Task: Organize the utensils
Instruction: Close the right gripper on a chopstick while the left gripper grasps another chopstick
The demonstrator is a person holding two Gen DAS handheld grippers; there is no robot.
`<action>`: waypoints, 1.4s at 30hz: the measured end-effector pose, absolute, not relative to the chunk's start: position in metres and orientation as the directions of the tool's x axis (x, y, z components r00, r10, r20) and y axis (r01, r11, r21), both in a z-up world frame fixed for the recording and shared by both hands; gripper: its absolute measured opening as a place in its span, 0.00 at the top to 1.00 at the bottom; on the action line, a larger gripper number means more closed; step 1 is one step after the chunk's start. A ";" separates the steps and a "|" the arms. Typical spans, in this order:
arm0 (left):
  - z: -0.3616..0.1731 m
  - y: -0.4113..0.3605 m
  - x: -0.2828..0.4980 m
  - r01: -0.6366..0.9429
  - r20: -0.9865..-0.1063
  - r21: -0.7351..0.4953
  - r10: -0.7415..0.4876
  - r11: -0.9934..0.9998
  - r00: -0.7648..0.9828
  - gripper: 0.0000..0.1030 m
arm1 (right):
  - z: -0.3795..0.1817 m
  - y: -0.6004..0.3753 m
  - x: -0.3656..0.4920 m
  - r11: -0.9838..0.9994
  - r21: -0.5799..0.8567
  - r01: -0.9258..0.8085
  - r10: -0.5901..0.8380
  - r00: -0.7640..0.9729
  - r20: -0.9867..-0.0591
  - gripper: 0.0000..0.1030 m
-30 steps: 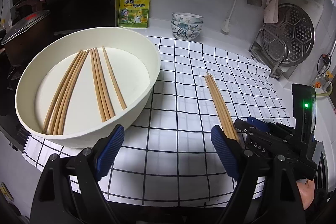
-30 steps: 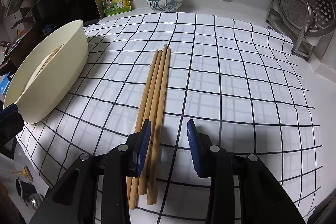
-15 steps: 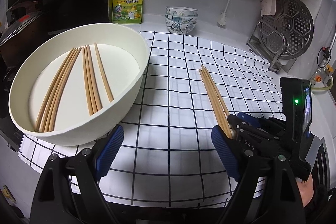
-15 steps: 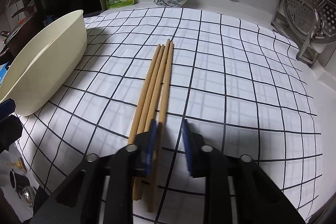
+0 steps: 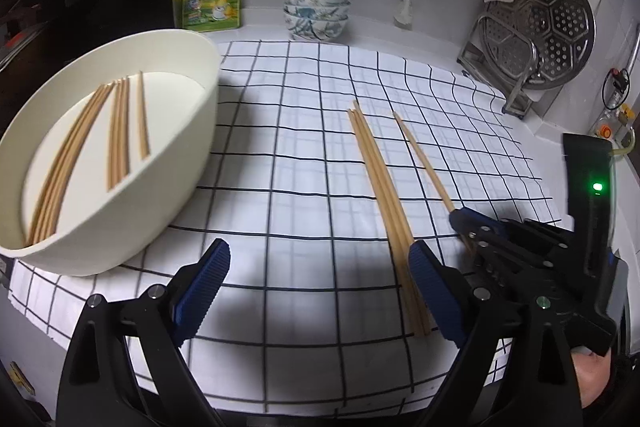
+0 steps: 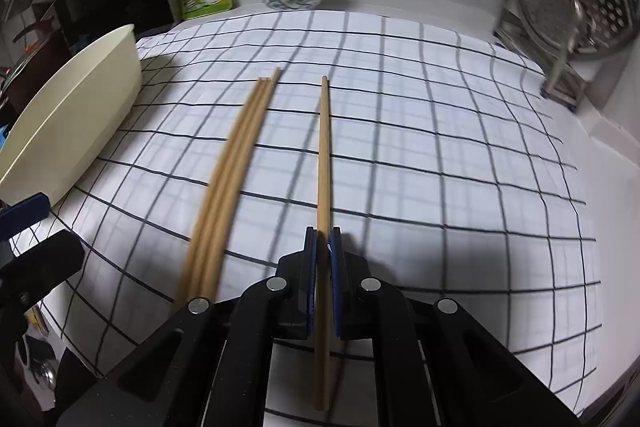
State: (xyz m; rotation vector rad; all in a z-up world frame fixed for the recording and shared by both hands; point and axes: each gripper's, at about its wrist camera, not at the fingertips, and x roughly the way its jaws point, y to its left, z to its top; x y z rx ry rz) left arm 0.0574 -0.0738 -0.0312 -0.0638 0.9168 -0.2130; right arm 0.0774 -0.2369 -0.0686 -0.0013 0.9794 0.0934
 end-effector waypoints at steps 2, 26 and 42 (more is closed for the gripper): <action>-0.037 -0.080 0.064 0.157 -0.786 -0.145 -0.210 0.977 0.582 0.13 | -0.068 -0.248 0.073 0.997 0.054 -0.058 0.077 0.554 -0.829 0.93; -0.076 -0.113 0.108 0.127 -0.832 0.009 -0.064 0.992 0.551 0.13 | -0.068 -0.262 0.087 0.996 0.078 -0.048 0.092 0.551 -0.829 0.78; -0.069 -0.121 0.109 0.149 -0.823 -0.016 -0.098 0.989 0.559 0.71 | -0.070 -0.246 0.077 0.993 -0.028 -0.111 0.042 0.579 -0.814 0.93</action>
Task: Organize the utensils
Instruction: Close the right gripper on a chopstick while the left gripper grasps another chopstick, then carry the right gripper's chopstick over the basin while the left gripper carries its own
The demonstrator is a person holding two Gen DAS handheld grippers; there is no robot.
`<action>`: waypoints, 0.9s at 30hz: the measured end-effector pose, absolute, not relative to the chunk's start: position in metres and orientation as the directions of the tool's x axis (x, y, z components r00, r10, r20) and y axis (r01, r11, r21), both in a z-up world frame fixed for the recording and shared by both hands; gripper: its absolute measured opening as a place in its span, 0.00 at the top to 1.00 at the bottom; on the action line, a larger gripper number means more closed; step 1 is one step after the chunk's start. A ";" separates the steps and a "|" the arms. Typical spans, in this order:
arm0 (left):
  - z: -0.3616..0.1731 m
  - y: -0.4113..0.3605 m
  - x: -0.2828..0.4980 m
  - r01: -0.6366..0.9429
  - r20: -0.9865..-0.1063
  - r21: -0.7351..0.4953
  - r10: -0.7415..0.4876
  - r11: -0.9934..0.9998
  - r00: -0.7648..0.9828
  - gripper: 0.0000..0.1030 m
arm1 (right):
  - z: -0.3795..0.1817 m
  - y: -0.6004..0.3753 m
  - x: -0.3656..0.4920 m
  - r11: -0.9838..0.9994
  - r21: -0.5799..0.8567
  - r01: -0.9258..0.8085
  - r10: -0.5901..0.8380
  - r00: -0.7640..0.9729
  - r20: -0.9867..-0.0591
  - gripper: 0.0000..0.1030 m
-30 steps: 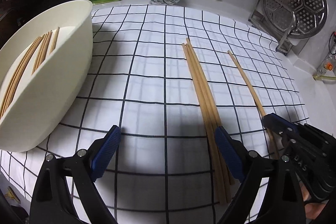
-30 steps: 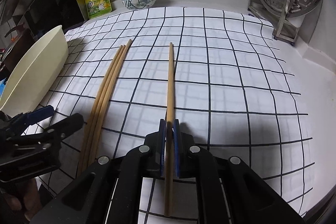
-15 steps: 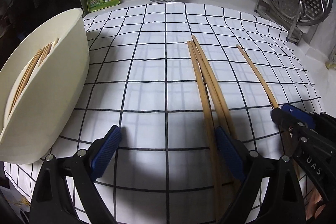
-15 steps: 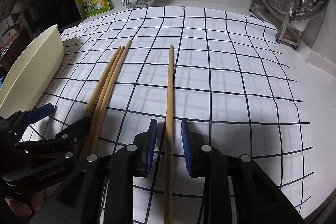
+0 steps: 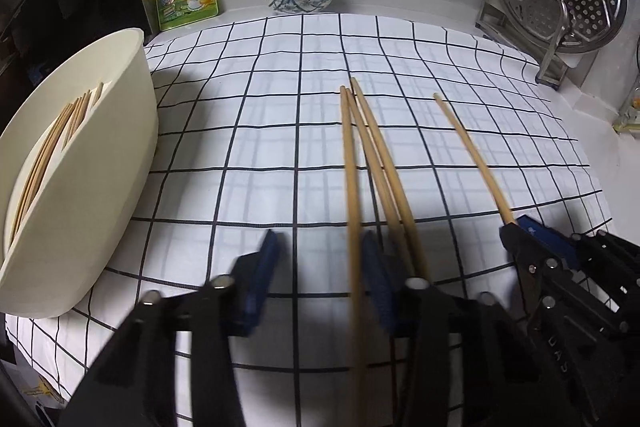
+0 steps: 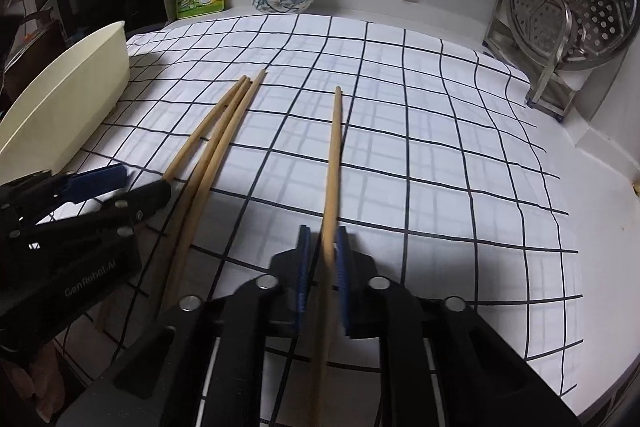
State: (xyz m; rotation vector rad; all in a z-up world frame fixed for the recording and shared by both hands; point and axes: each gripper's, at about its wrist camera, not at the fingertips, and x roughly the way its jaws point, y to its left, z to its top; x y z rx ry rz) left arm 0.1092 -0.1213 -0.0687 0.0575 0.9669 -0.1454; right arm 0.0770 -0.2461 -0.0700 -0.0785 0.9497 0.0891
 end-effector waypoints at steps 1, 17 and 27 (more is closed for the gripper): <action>-0.068 -0.121 0.109 0.151 -0.825 -0.022 -0.103 0.988 0.556 0.83 | -0.070 -0.245 0.076 0.993 -0.029 -0.112 0.042 0.579 -0.814 0.93; -0.059 -0.104 0.091 0.173 -0.826 -0.100 -0.179 0.980 0.535 0.93 | -0.058 -0.251 0.063 0.987 0.138 -0.078 0.158 0.586 -0.795 0.94; -0.030 -0.087 0.069 0.200 -0.787 -0.146 -0.237 0.969 0.569 0.93 | -0.034 -0.243 0.049 0.978 0.199 -0.066 0.196 0.625 -0.755 0.94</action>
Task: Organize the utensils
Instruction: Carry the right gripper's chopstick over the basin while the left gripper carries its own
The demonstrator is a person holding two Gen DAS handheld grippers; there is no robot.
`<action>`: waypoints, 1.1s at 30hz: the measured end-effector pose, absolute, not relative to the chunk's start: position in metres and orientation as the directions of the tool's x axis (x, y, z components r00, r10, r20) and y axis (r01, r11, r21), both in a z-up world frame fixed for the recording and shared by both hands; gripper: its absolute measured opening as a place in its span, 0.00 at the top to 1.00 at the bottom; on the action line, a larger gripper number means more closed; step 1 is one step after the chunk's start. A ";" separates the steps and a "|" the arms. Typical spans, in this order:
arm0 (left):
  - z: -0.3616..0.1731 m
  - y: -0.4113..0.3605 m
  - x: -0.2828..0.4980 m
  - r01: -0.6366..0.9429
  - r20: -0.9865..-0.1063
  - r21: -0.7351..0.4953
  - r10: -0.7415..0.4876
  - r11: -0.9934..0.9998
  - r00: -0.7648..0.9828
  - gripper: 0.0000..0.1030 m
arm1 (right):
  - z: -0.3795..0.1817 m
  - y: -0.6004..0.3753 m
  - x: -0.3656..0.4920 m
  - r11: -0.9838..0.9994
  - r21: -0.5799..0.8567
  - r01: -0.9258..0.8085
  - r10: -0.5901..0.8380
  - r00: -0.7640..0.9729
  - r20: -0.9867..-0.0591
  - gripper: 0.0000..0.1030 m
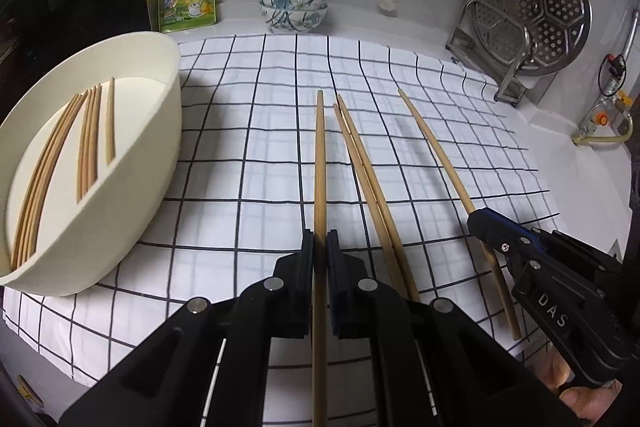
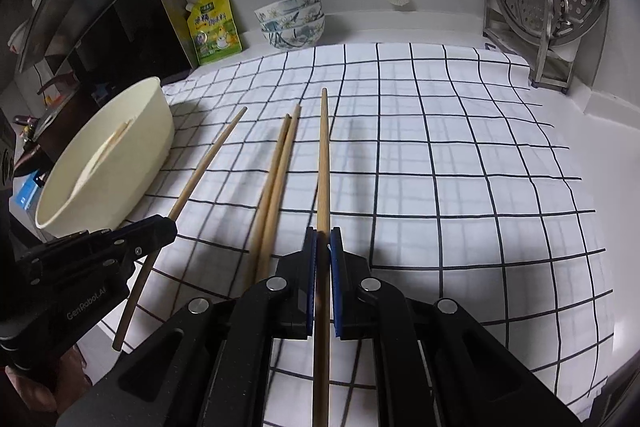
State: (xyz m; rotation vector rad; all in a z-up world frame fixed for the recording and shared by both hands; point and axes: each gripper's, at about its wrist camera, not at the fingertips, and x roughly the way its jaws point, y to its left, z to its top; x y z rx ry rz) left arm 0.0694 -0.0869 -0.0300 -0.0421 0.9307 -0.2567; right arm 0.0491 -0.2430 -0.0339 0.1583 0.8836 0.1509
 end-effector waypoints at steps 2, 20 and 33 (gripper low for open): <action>-0.023 -0.080 0.067 0.202 -0.776 -0.155 -0.246 0.967 0.581 0.93 | -0.028 -0.239 0.049 0.977 0.201 -0.069 0.198 0.633 -0.749 0.94; 0.033 0.057 0.074 0.038 -0.646 -0.233 -0.184 0.972 0.741 0.93 | 0.024 -0.128 0.097 0.951 0.218 -0.220 0.310 0.663 -0.681 0.94; 0.016 0.150 0.110 -0.103 -0.671 -0.225 -0.077 0.969 0.737 0.93 | 0.022 0.004 0.157 0.898 0.203 -0.392 0.411 0.574 -0.708 0.94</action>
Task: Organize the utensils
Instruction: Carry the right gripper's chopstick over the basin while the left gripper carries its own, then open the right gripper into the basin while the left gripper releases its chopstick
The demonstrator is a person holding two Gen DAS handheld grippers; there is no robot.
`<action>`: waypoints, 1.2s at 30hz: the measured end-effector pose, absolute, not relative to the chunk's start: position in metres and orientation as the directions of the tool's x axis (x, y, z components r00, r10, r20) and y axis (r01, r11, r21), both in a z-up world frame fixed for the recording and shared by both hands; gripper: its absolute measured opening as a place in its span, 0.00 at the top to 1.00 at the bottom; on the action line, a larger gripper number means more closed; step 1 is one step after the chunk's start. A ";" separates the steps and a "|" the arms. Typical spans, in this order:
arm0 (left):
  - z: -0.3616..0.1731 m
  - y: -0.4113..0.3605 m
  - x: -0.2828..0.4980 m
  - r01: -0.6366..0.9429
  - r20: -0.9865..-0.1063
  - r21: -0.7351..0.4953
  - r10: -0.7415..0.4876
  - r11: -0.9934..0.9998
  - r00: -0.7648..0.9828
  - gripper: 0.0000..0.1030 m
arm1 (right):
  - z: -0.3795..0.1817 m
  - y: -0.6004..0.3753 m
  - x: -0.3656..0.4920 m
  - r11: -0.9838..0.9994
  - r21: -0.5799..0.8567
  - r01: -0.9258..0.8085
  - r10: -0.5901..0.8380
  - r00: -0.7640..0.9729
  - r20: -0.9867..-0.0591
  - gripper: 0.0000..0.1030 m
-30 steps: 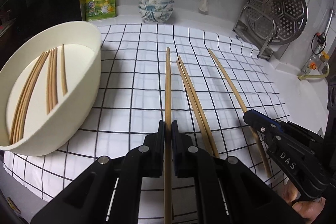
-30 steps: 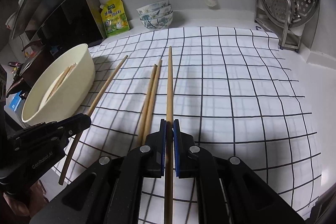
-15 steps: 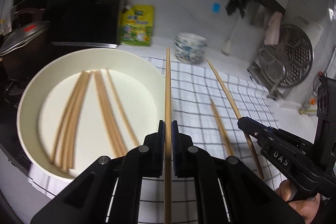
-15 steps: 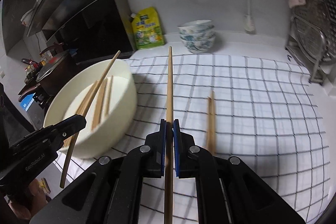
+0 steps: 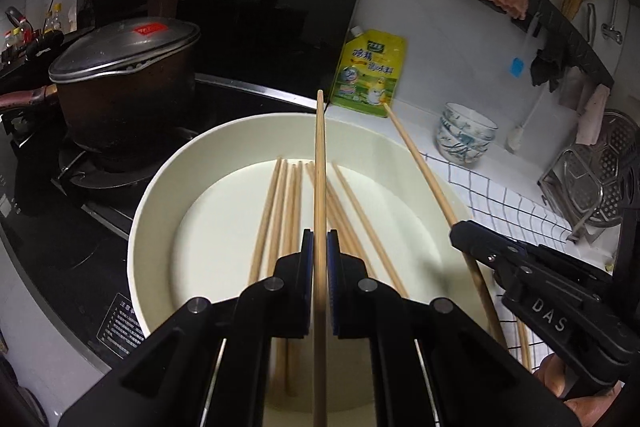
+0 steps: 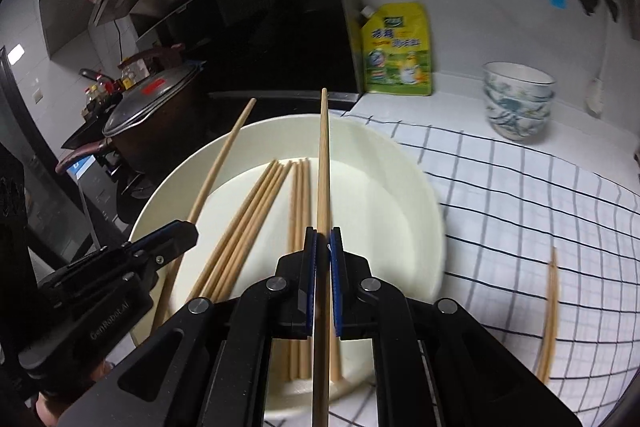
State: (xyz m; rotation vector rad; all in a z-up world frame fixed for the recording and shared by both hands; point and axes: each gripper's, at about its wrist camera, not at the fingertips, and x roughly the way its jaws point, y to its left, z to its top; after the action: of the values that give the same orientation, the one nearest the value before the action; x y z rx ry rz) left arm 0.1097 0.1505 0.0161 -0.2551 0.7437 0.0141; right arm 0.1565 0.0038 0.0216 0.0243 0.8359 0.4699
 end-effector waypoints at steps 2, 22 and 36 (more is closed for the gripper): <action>0.009 0.156 0.114 -0.110 -0.683 -0.229 -0.080 0.967 0.726 0.93 | 0.016 0.014 0.161 0.895 0.202 -0.398 0.411 0.563 -0.717 0.94; 0.002 0.166 0.102 -0.162 -0.683 -0.232 -0.042 0.959 0.729 0.48 | 0.006 0.012 0.156 0.911 0.198 -0.362 0.385 0.577 -0.720 0.85; 0.006 0.144 0.073 -0.144 -0.677 -0.202 -0.032 0.969 0.735 0.41 | 0.009 -0.012 0.121 0.926 0.213 -0.313 0.370 0.633 -0.679 0.78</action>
State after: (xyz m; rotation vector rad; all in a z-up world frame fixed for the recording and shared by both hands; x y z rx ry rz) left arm 0.0734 0.1436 0.0064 -0.2489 0.7444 0.0625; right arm 0.1206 -0.0120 0.0085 0.0771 0.7938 0.3913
